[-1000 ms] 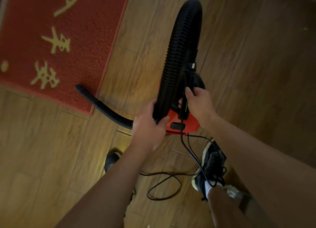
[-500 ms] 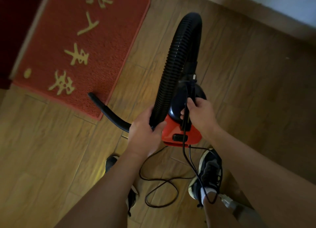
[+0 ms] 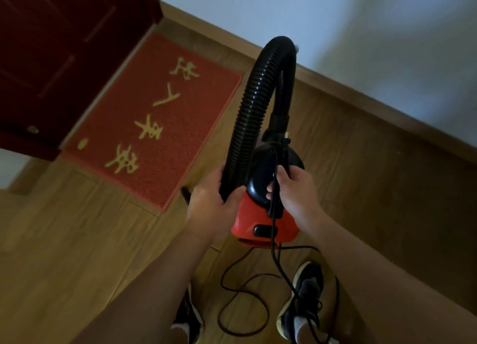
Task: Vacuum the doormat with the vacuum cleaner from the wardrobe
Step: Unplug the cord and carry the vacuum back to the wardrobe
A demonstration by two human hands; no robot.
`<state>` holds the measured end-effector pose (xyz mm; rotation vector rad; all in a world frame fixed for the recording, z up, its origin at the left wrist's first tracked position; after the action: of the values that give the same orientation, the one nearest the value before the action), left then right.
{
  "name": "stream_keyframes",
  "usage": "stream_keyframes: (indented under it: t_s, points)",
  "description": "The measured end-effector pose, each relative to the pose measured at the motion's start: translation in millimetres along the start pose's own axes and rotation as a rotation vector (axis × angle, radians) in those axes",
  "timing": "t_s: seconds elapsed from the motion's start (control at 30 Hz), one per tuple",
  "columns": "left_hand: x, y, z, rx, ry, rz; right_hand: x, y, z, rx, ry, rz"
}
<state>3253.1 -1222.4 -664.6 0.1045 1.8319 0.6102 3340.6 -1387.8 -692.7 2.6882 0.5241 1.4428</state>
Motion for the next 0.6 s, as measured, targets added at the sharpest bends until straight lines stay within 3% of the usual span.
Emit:
stream_keyframes:
  t_s: [0.6]
  points:
    - [-150,118,16,-0.120,-0.235,-0.027,193,7,-84,-0.062,0.267,-0.093]
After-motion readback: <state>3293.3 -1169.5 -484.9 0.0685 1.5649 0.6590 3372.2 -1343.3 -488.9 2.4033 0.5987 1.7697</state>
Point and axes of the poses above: each hand's wrist, its own z-axis towards the middle knuckle, its own y-axis out of the back of the hand, x = y × z, the point moved 4 cm from there along z, towards the middle knuckle, and after that the axes turned 2 degrees about y, right-handed, at the moved point
